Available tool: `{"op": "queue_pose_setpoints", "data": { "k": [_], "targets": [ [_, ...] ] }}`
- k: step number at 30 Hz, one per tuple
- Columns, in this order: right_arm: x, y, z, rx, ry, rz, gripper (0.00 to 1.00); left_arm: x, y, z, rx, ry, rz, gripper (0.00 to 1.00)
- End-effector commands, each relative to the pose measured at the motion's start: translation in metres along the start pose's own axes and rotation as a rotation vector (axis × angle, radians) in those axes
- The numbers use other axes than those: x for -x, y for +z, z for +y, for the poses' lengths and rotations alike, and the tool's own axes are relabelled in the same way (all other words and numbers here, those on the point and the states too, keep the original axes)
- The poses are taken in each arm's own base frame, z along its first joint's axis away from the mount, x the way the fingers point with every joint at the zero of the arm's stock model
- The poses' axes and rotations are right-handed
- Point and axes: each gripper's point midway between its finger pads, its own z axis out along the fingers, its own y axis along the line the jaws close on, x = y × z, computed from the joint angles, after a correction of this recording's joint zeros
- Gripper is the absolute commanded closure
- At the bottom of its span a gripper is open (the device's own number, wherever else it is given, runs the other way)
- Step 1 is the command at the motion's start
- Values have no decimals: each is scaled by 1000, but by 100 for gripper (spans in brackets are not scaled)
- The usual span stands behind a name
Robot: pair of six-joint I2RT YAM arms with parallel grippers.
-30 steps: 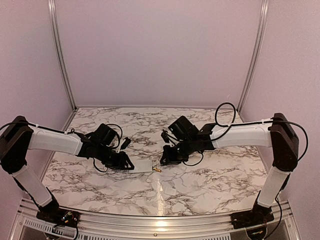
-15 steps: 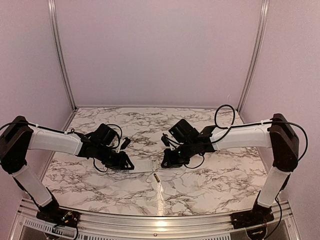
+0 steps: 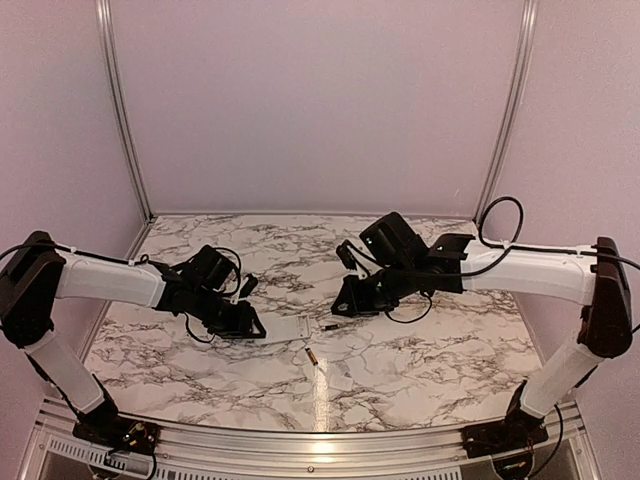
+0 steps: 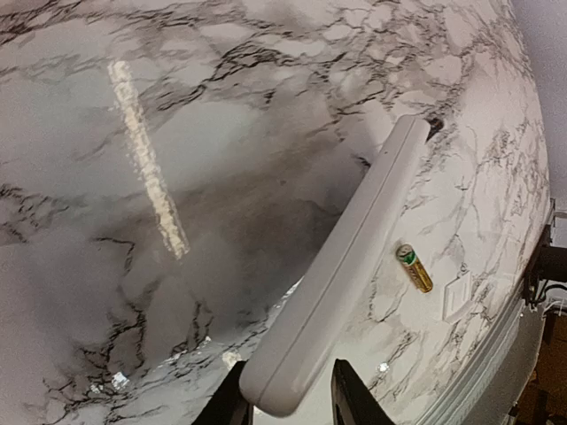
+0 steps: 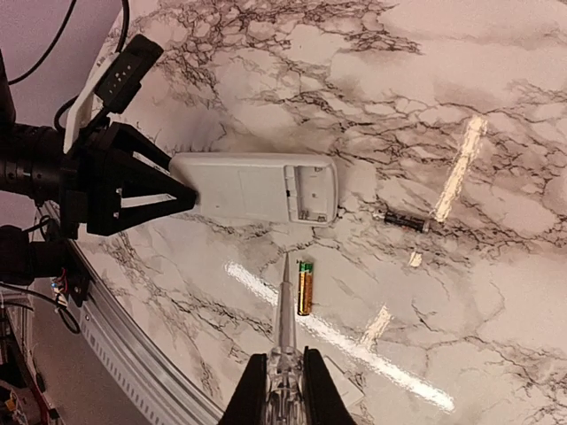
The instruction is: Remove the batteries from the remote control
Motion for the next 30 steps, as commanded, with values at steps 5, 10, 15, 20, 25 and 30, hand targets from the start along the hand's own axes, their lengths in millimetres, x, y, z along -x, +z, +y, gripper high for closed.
{"op": "queue_pose_setpoints", "data": {
  "k": [5, 10, 15, 20, 25, 30],
  "targets": [
    [33, -52, -35, -131, 85, -198, 100, -34, -1, 57, 267, -109, 120, 48],
    [39, -57, -64, -262, 97, -259, 100, -27, -4, 55, 279, -90, 113, 40],
    [51, -63, -90, -394, 84, -366, 100, -12, -21, 43, 271, -69, 51, 23],
    [68, -68, -114, -532, 53, -455, 100, 1, -52, 35, 296, -46, -43, 1],
    [80, -57, -139, -618, 29, -424, 100, 7, -86, 28, 307, -20, -142, 1],
    [87, -36, -171, -624, 61, -357, 100, 10, -126, 15, 282, 14, -266, 1]
  ]
}}
